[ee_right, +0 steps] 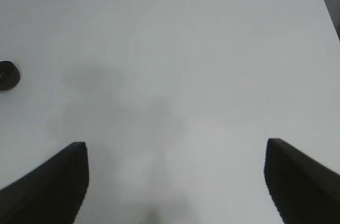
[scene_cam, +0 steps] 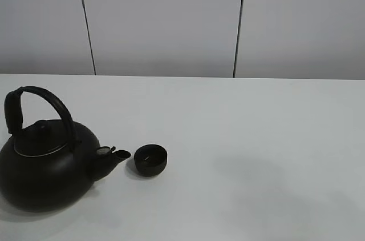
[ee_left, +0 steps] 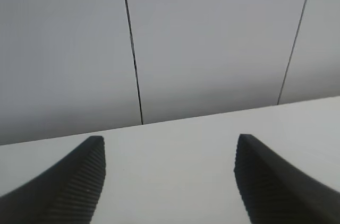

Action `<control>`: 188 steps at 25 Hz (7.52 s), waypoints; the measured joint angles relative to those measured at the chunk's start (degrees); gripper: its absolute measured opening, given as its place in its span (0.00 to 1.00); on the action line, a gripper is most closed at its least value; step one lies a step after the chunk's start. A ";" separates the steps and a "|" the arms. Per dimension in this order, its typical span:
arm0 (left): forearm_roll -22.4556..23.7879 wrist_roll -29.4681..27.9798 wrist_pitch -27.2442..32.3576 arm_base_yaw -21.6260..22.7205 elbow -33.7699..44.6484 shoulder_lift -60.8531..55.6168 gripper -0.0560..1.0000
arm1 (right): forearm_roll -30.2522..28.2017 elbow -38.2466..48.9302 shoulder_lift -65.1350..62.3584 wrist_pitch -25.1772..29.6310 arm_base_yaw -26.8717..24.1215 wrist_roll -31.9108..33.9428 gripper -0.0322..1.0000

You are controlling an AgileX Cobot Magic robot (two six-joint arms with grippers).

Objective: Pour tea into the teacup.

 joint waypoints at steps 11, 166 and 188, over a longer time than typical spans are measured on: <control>3.35 -8.26 -27.29 -0.87 25.01 -4.51 0.53 | 0.00 0.00 0.00 -0.06 0.00 0.00 0.63; 34.92 -17.14 -57.71 8.00 12.10 46.78 0.19 | -0.12 0.00 0.00 -0.10 0.00 0.00 0.63; 28.33 -15.77 -57.03 5.15 11.44 50.27 0.19 | -0.12 0.00 0.00 -0.11 0.00 0.00 0.63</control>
